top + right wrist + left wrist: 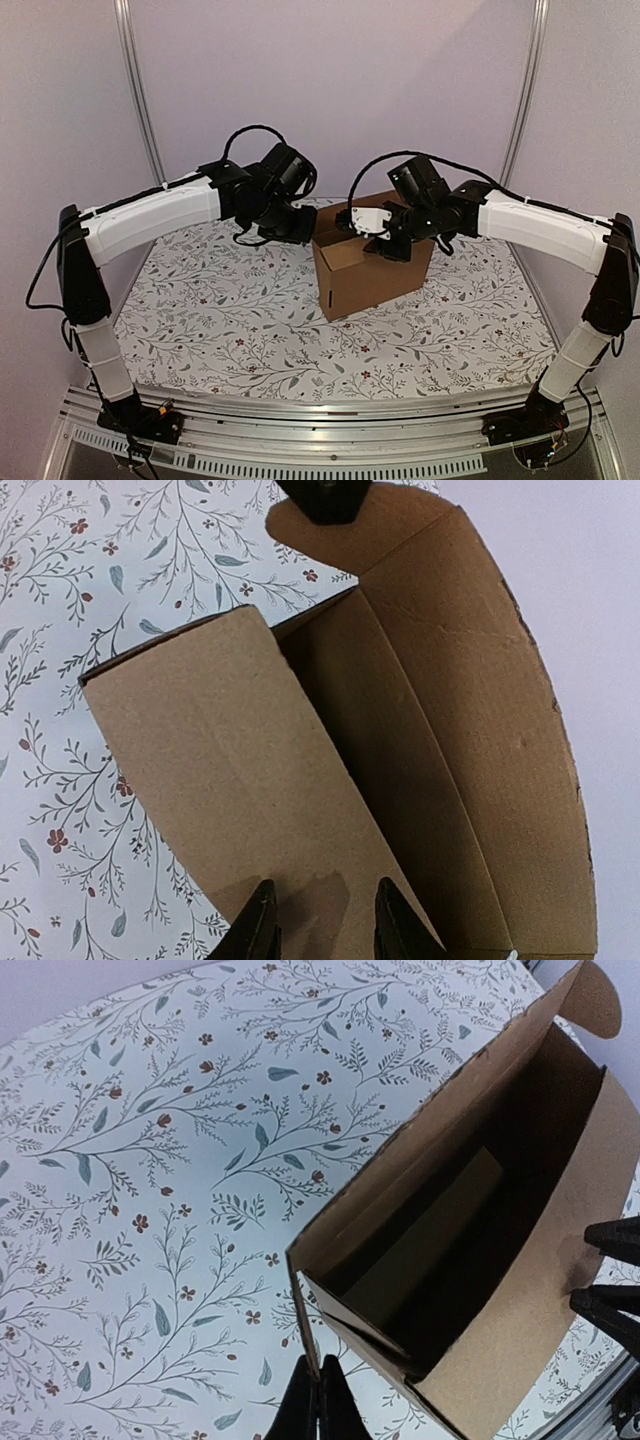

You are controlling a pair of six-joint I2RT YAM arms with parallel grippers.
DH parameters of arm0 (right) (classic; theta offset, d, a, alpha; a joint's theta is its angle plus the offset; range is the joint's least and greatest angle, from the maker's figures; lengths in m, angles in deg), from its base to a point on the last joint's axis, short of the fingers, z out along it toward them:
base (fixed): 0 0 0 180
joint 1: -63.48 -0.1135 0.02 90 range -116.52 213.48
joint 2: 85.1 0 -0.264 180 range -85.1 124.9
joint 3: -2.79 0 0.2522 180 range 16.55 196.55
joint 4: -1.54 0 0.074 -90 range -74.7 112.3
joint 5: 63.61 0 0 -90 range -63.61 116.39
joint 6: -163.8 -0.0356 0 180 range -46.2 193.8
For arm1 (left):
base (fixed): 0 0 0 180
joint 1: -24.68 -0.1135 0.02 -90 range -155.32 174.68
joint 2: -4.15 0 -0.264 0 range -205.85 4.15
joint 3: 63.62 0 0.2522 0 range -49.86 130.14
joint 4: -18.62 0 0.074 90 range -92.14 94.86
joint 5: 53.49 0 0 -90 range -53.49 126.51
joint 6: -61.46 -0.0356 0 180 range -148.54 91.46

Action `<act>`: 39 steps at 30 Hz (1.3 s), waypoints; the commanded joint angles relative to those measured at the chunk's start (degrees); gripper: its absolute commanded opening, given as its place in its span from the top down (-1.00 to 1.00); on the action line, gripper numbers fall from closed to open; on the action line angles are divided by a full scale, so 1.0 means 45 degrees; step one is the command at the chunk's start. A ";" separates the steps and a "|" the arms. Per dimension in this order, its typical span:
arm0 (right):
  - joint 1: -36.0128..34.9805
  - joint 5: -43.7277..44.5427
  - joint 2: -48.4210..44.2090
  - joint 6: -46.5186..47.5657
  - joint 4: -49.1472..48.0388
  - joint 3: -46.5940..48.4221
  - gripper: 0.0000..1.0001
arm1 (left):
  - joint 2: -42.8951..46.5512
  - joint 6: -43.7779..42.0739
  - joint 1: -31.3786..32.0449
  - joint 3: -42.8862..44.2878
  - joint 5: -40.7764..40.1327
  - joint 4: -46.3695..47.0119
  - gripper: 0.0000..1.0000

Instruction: Fold the paper box

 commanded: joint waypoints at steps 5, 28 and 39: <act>0.0232 -0.1845 -0.1086 0.1271 0.3628 0.1223 0.08 | -0.0654 0.0023 -0.0131 0.0554 -0.0073 0.0179 1.00; 0.4129 -0.2922 -0.2169 -0.0745 -0.0425 -0.2376 -0.11 | -0.0626 -0.0197 0.0694 0.0659 -0.0141 0.0407 1.00; 0.3290 -0.0790 -0.0477 -0.2733 -0.2736 -0.1095 -0.04 | -0.1399 -0.0212 0.1093 0.1480 -0.0158 0.0317 1.00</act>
